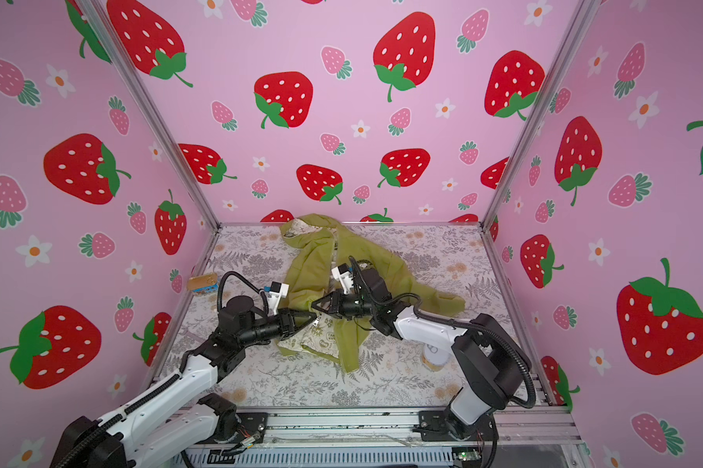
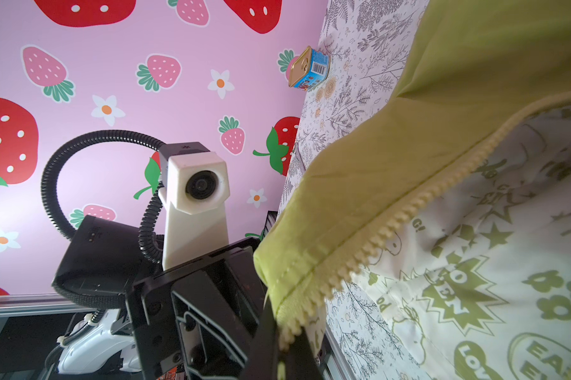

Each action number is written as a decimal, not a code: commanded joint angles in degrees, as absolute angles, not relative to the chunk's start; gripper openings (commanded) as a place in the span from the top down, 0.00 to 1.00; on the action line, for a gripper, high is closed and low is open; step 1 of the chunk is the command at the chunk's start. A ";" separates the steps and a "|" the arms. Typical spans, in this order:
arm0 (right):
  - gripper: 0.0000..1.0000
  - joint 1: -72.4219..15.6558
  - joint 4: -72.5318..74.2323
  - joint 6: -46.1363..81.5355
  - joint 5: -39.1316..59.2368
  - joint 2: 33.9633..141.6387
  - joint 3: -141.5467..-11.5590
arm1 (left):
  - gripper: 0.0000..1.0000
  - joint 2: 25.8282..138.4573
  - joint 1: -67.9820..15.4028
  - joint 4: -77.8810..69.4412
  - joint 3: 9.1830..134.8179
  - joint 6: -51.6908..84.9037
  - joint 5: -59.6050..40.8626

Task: Zip up the jacket

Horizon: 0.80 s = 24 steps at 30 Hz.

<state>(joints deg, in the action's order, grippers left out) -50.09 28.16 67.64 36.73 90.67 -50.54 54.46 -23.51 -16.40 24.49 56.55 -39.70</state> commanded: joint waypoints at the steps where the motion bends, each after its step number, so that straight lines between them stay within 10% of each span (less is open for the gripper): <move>1: 1.00 -50.41 29.26 67.63 37.11 89.87 -51.45 | 0.86 54.91 -23.37 -18.10 27.16 55.56 -41.47; 24: 0.89 -51.12 24.61 64.18 33.84 88.52 -51.82 | 1.00 57.35 -23.33 -20.29 26.40 54.76 -41.97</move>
